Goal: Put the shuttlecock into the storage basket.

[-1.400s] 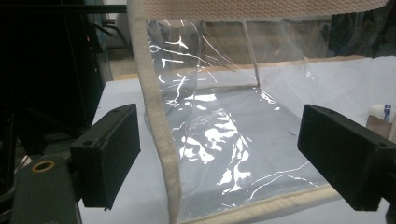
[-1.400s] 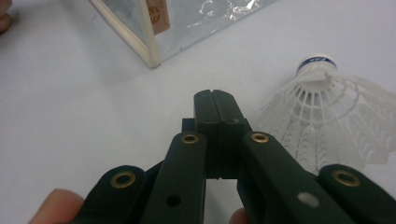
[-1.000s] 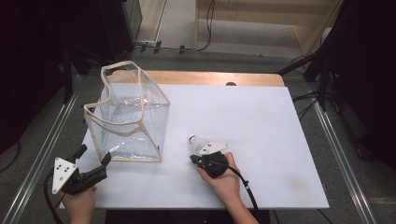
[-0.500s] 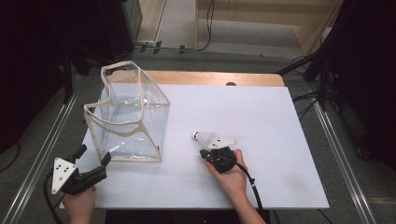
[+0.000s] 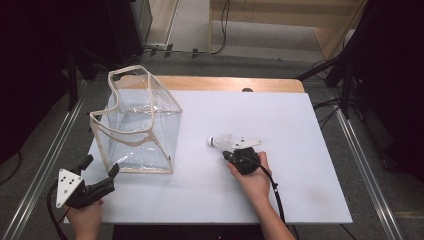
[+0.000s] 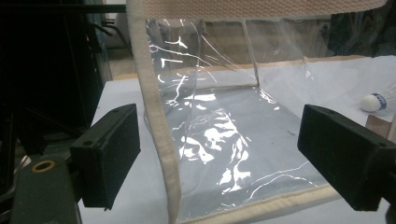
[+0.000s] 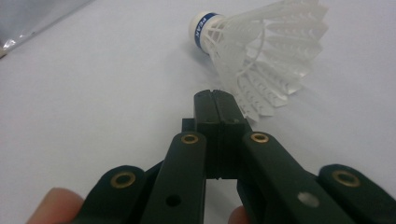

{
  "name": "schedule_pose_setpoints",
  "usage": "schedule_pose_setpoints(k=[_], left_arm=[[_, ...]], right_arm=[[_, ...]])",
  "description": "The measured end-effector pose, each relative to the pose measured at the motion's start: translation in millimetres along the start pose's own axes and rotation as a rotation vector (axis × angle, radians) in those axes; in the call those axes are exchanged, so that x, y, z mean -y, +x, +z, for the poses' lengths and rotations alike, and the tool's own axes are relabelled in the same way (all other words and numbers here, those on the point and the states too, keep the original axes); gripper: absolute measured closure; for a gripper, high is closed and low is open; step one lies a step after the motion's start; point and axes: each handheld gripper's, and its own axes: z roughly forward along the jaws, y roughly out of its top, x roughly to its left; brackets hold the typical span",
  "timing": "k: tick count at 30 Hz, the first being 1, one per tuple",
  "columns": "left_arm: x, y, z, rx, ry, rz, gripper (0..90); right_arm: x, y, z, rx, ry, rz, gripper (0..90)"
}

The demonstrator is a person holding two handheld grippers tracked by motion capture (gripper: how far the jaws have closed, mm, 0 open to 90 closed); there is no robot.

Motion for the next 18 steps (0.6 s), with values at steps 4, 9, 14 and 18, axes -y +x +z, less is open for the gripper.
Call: schedule_pose_setpoints(k=[4,9,14,18], left_arm=[[0.0,0.0,0.0,0.000,0.000,0.001,13.7],[0.0,0.0,0.0,-0.001,0.000,0.001,13.7],[0.0,0.1,0.0,0.000,-0.001,0.001,13.7],[0.0,0.2,0.0,0.001,-0.002,-0.001,13.7]], right_arm=[[-6.0,-8.9,1.7,0.017,0.002,-0.001,87.4],[-16.3,-17.6,6.5,0.028,0.007,-0.005,87.4],[-28.4,-23.3,14.7,0.037,0.013,-0.013,87.4],[-37.7,-28.8,22.1,0.048,0.023,-0.011,87.4]])
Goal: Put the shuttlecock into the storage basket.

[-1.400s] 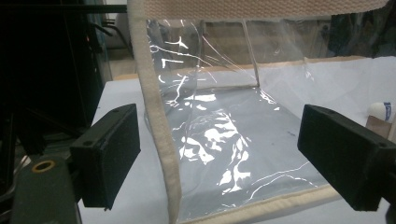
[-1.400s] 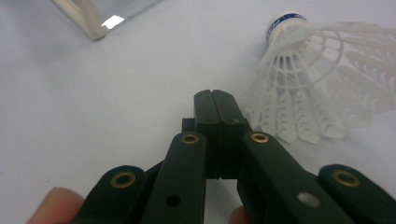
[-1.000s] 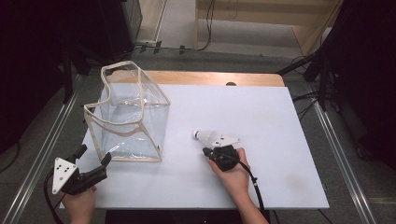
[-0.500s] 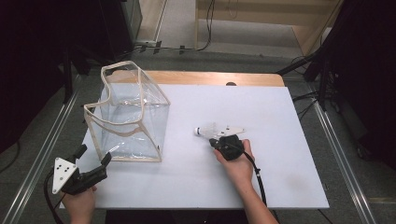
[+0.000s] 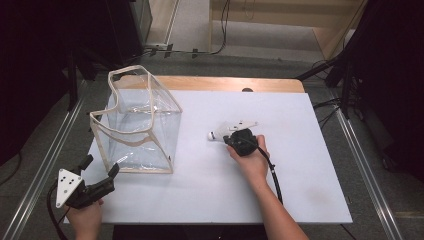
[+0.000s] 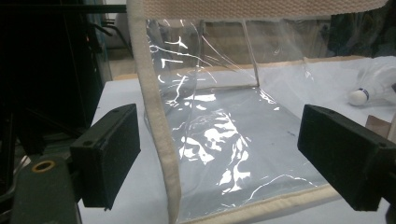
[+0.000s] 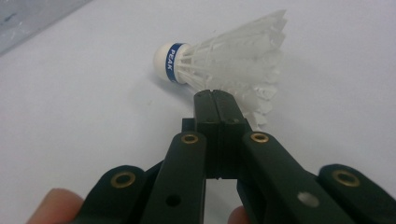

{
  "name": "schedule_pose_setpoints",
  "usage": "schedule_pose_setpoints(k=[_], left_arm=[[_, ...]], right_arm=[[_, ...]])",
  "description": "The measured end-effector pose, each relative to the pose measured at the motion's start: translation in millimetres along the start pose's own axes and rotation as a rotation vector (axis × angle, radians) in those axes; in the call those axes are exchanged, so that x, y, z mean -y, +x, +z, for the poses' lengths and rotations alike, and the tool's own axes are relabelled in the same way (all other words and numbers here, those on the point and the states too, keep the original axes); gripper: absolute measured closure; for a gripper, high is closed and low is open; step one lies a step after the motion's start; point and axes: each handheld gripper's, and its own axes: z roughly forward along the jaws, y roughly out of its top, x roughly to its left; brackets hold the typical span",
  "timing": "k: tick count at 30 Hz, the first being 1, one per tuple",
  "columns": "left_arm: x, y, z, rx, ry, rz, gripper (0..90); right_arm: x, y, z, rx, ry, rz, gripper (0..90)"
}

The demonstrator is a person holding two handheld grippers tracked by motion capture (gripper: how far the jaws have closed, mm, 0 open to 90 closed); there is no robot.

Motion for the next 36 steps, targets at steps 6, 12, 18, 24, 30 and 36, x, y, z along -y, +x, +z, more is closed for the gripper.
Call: schedule_pose_setpoints(k=[6,12,18,24,30,36], left_arm=[[-0.1,0.2,0.2,0.001,0.000,-0.001,13.7],[-0.1,0.1,0.2,-0.001,0.000,-0.001,13.7],[-0.2,0.4,0.3,0.001,0.000,-0.002,13.7],[-0.2,0.6,0.3,0.002,-0.001,-0.004,13.7],[-0.2,0.8,0.3,0.002,-0.002,-0.004,13.7],[-0.3,1.1,0.2,0.003,-0.003,-0.006,13.7]], right_arm=[[-11.4,-5.8,9.7,0.000,-0.001,-0.008,87.4],[-22.3,-7.0,17.4,-0.003,-0.006,-0.012,87.4],[-34.0,-7.1,27.0,-0.003,0.007,-0.022,87.4],[-43.5,-5.0,36.9,-0.009,0.008,-0.029,87.3],[-54.6,0.5,46.0,-0.024,0.015,-0.043,87.3],[-62.9,8.3,54.7,-0.041,0.022,-0.038,87.2]])
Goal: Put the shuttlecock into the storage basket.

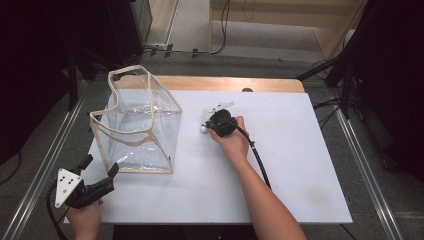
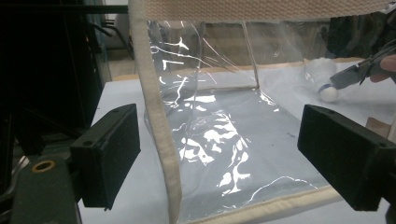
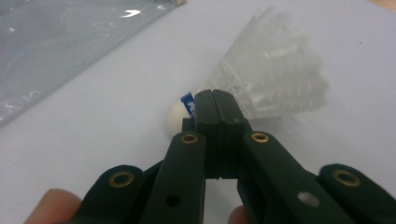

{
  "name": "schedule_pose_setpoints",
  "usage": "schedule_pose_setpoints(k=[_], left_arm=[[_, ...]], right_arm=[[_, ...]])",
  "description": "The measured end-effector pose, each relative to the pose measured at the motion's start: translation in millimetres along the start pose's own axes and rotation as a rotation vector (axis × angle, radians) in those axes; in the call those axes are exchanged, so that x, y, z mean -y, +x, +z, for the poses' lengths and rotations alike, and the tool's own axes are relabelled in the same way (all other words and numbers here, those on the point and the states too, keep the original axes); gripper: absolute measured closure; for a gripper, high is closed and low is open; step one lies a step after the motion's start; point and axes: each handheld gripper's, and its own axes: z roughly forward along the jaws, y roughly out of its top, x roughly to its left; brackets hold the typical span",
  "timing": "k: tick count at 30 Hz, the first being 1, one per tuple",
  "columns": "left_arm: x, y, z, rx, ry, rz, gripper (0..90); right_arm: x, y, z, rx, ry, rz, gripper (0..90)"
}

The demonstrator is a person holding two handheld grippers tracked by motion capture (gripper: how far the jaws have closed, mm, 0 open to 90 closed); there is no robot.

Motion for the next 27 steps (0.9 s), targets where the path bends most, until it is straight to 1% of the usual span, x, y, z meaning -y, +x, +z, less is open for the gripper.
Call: schedule_pose_setpoints(k=[4,10,12,13,14,15,17,18,19,20,21,22,23,24,25,26,27], left_arm=[[0.0,0.1,-0.1,0.000,0.001,-0.001,13.7],[0.0,0.4,-0.1,0.001,0.000,-0.003,13.7],[-0.1,0.4,-0.1,0.001,0.001,-0.004,13.7],[-0.1,0.4,-0.1,0.001,0.001,-0.003,13.7],[-0.1,0.3,0.0,0.001,0.001,-0.003,13.7],[-0.1,0.3,0.0,0.001,0.001,-0.003,13.7],[-0.1,0.2,0.0,0.000,0.002,-0.003,13.7],[-0.1,0.1,0.1,0.000,0.002,-0.002,13.7],[-0.1,0.1,0.1,0.000,0.002,-0.002,13.7],[-0.1,0.1,0.1,0.000,0.002,-0.001,13.7],[-0.1,0.0,0.2,0.000,0.003,0.000,13.7],[-0.1,-0.1,0.2,0.000,0.003,0.000,13.7],[-0.1,-0.2,0.3,0.000,0.003,0.001,13.7],[-0.1,-0.2,0.4,0.000,0.003,0.001,13.7],[-0.1,-0.3,0.4,0.000,0.003,0.001,13.7],[-0.1,-0.2,0.3,0.000,0.003,0.001,13.7],[-0.1,-0.2,0.3,0.000,0.003,0.001,13.7]], right_arm=[[-5.0,4.5,4.6,-0.011,-0.001,-0.014,87.2],[-8.7,7.0,4.3,-0.019,-0.005,-0.015,86.1],[-9.0,7.7,1.9,-0.029,-0.009,-0.001,82.1],[-9.2,7.7,0.7,-0.038,-0.018,0.002,77.9],[-10.1,8.6,-2.3,-0.061,-0.027,0.019,66.1],[-10.6,9.9,-4.2,-0.068,-0.030,0.038,59.9],[-12.1,11.0,-6.3,-0.077,-0.037,0.052,47.6],[-12.6,11.4,-7.2,-0.095,-0.043,0.056,39.3],[-12.6,11.4,-7.2,-0.095,-0.043,0.056,39.3],[-13.3,12.9,-7.6,-0.112,-0.047,0.060,28.4],[-14.8,17.0,-6.1,-0.125,-0.023,0.050,0.4],[-15.6,19.5,-5.3,-0.122,-0.010,0.039,0.0],[-15.6,19.5,-5.3,-0.122,-0.010,0.039,0.0],[-16.2,22.2,-4.8,-0.081,-0.005,0.030,0.0],[-17.3,24.0,-3.5,-0.036,0.011,0.038,0.0],[-18.8,24.1,-0.2,-0.023,0.035,0.069,0.0],[-18.8,24.1,-0.2,-0.023,0.035,0.069,0.0]])
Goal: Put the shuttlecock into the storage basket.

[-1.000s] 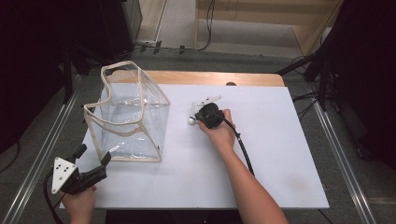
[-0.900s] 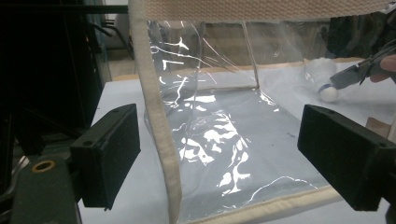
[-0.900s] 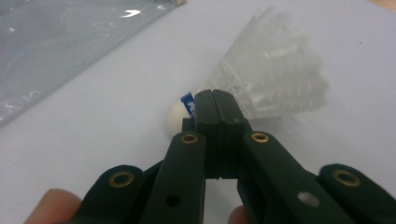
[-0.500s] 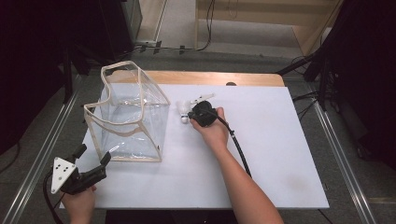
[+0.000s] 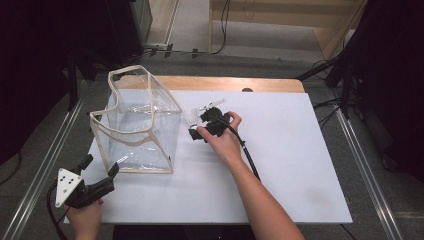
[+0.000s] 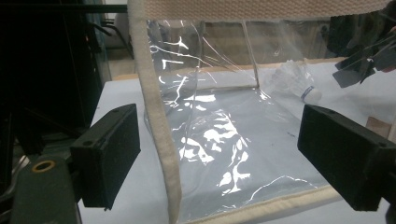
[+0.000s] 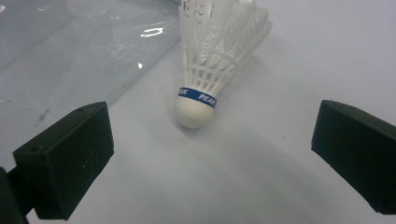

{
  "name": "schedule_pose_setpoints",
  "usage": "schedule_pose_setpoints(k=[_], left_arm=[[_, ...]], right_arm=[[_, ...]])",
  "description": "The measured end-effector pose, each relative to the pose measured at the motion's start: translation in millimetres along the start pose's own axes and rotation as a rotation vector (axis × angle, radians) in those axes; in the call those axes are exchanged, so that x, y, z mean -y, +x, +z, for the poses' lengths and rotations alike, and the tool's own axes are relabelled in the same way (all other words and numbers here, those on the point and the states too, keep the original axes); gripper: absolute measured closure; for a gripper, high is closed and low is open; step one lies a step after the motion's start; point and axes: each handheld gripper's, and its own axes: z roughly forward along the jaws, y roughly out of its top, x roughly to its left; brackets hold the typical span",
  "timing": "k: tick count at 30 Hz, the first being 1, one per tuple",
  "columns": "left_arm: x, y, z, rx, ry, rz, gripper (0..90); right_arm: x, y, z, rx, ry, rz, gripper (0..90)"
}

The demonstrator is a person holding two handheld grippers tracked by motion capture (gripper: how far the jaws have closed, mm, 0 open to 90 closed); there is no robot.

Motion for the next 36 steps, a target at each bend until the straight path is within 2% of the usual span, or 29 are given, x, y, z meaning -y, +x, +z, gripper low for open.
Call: schedule_pose_setpoints(k=[1,2,3,4,5,7,8,9,10,13,17,29,31,36], left_arm=[[0.0,0.1,-0.1,0.000,0.000,-0.001,13.7],[0.0,0.1,-0.1,0.000,0.000,-0.001,13.7],[0.0,0.2,-0.1,0.000,0.000,-0.001,13.7],[0.0,0.2,-0.1,0.000,0.000,-0.002,13.7],[0.0,0.3,-0.1,0.001,-0.001,-0.002,13.7],[0.0,0.4,-0.1,0.000,-0.001,-0.004,13.7],[0.0,0.6,-0.1,0.001,-0.001,-0.004,13.7],[0.0,0.7,-0.2,0.002,-0.001,-0.004,13.7],[0.0,0.7,-0.2,0.001,-0.001,-0.004,13.7],[-0.1,0.8,-0.3,0.001,-0.001,-0.005,13.7],[-0.1,0.9,-0.3,0.002,-0.001,-0.005,13.7],[-0.1,1.3,-0.1,0.002,-0.004,-0.008,13.7],[-0.1,1.4,-0.1,0.002,-0.005,-0.008,13.7],[-0.1,1.3,-0.1,0.002,-0.004,-0.007,13.7]], right_arm=[[0.0,-1.6,2.5,-0.035,0.006,0.036,0.0],[0.0,-1.6,2.5,-0.035,0.006,0.036,0.0],[-0.3,-1.9,6.6,-0.037,0.029,0.070,6.1],[-0.3,-1.9,6.6,-0.037,0.029,0.070,6.1],[-0.2,-1.2,7.7,-0.035,0.026,0.084,13.0],[-0.4,1.4,10.0,-0.010,0.014,0.095,17.6],[-1.1,4.1,11.7,-0.004,0.011,0.103,25.3],[-1.5,5.3,12.7,-0.012,0.013,0.106,28.9],[-1.5,5.3,12.7,-0.012,0.013,0.106,28.9],[-2.7,9.7,16.3,-0.008,0.024,0.099,37.0],[-5.0,14.4,21.3,0.001,0.034,0.116,46.4],[-4.8,20.6,32.9,0.053,0.073,0.119,58.0],[-4.2,20.6,33.4,0.063,0.070,0.119,61.1],[-4.4,19.9,32.3,0.068,0.060,0.113,62.0]])
